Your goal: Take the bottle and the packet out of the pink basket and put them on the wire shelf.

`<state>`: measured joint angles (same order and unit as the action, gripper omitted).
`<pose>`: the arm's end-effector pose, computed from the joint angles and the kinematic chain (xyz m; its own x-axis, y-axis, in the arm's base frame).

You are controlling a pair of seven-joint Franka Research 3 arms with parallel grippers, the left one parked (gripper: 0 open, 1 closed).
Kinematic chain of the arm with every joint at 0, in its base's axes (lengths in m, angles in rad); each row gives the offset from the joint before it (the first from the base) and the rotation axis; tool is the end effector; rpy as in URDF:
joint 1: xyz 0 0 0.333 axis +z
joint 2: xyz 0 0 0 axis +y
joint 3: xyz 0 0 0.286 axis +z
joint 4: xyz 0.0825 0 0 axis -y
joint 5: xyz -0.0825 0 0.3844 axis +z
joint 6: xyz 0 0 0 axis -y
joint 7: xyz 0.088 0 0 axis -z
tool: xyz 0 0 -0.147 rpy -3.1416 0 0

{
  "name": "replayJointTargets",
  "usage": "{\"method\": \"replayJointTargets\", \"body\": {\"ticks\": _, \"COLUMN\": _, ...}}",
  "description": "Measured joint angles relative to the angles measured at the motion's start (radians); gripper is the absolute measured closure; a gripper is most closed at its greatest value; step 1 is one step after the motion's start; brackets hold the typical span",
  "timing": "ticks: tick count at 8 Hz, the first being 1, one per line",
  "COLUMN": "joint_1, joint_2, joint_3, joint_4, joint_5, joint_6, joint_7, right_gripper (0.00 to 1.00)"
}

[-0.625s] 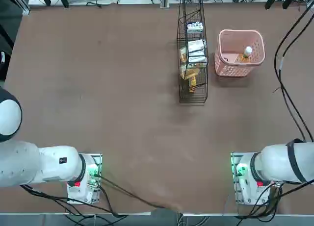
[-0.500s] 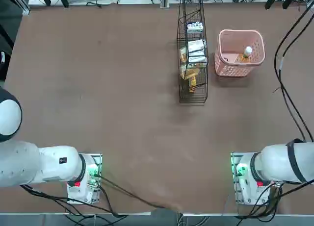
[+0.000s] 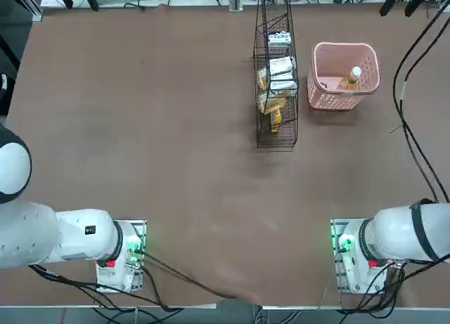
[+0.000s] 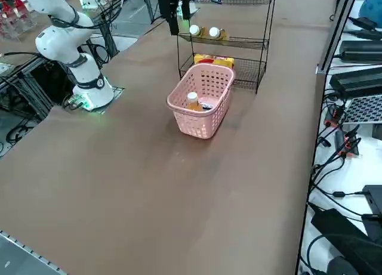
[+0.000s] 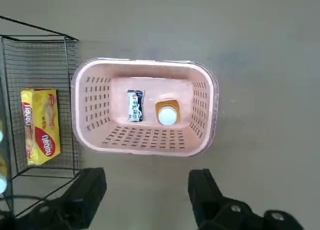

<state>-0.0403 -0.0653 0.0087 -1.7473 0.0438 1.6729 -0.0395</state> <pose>0.5414 -0.0110 0.5154 1.0000 0.0034 -0.0075 0.0031 -0.9991 -0.0433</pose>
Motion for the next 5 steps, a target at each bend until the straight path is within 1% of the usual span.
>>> {"method": "replayJointTargets", "body": {"ticks": 3, "joint_1": 0.000, "joint_2": 0.041, "joint_3": 0.002, "joint_4": -0.166, "joint_5": -0.001, "joint_6": 0.201, "joint_7": -0.018, "right_gripper": 0.00}}
{"method": "replayJointTargets", "body": {"ticks": 5, "joint_1": 0.000, "joint_2": 0.072, "joint_3": 0.002, "joint_4": -0.249, "joint_5": -0.001, "joint_6": 0.337, "joint_7": -0.074, "right_gripper": 0.00}}
